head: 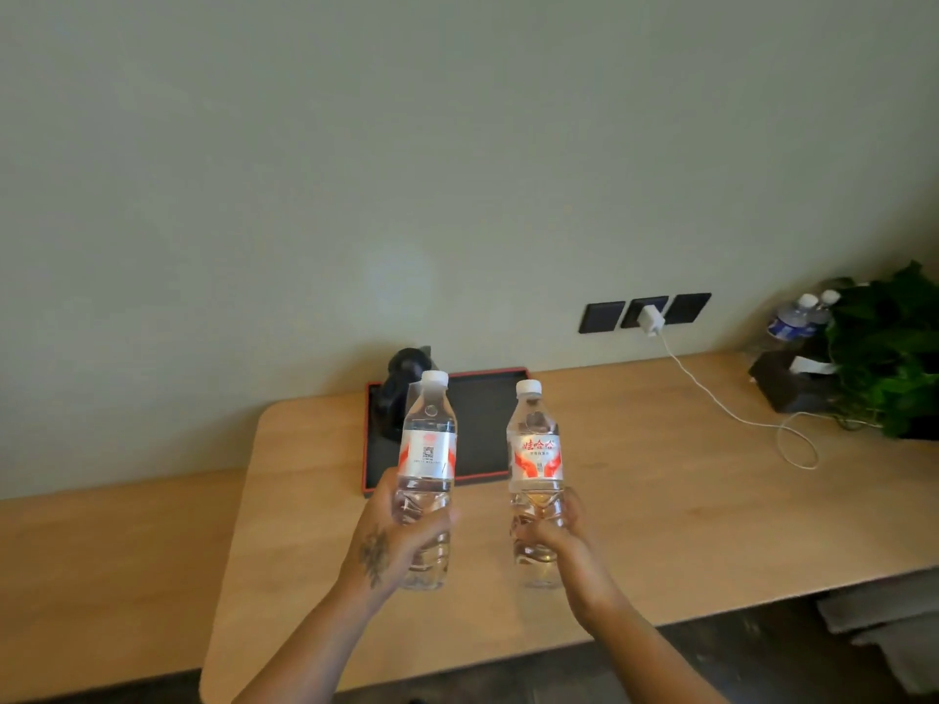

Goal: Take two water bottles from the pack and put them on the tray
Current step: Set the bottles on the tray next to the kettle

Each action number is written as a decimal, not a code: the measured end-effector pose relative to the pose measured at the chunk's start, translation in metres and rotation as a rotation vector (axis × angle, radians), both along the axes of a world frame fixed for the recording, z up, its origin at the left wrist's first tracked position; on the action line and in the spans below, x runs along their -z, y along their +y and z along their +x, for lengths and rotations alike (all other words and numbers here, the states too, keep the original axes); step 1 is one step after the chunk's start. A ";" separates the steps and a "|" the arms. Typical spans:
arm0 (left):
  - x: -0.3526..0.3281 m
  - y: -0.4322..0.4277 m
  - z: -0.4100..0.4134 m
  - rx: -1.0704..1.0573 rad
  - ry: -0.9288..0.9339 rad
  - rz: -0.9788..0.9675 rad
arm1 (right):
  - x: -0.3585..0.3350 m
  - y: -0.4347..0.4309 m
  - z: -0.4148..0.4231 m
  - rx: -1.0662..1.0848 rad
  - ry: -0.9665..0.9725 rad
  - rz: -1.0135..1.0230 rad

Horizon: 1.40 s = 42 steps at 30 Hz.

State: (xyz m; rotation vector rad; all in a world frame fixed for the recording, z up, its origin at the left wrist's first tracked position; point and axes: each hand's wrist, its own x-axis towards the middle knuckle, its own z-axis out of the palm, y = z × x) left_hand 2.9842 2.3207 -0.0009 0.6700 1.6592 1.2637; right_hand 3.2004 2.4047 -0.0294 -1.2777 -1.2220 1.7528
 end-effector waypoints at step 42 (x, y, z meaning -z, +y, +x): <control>0.065 0.225 0.014 -0.034 0.043 -0.025 | 0.052 0.271 -0.005 -0.333 -0.089 0.039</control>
